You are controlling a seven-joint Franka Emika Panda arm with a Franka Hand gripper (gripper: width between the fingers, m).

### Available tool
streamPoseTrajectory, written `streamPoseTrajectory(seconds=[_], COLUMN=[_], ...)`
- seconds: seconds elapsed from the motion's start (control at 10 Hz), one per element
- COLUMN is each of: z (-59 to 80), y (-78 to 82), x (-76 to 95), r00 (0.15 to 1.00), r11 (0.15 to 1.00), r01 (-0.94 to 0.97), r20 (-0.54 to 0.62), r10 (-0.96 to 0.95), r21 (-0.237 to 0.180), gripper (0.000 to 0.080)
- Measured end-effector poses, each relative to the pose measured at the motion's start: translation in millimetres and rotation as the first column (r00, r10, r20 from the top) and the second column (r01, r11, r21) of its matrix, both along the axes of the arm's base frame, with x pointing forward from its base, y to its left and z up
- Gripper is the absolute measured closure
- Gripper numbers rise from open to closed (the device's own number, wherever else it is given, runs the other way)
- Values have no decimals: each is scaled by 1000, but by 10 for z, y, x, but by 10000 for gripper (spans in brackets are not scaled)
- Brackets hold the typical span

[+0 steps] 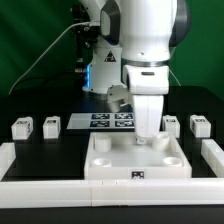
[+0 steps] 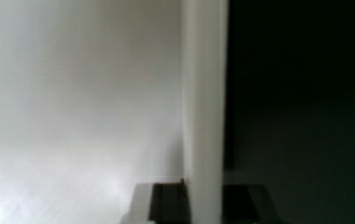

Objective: Assemble one leg

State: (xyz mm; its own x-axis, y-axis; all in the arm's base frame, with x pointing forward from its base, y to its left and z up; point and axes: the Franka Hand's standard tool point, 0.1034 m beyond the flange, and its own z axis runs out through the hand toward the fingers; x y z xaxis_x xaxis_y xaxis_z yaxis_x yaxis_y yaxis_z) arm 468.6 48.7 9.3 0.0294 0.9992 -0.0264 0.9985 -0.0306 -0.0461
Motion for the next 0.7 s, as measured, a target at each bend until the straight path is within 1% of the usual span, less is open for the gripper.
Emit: streamPoseTrajectory(seconds=[0.3, 0.5, 0.7], z=[7, 2, 3], y=[293, 346, 348], x=[128, 162, 200], r00=[1000, 1000, 1000], r11=[1000, 1000, 1000], r01=[-2, -2, -1], r20=[19, 23, 28], r10=[2, 2, 1], r21=[10, 11, 13], gripper=[733, 733, 733])
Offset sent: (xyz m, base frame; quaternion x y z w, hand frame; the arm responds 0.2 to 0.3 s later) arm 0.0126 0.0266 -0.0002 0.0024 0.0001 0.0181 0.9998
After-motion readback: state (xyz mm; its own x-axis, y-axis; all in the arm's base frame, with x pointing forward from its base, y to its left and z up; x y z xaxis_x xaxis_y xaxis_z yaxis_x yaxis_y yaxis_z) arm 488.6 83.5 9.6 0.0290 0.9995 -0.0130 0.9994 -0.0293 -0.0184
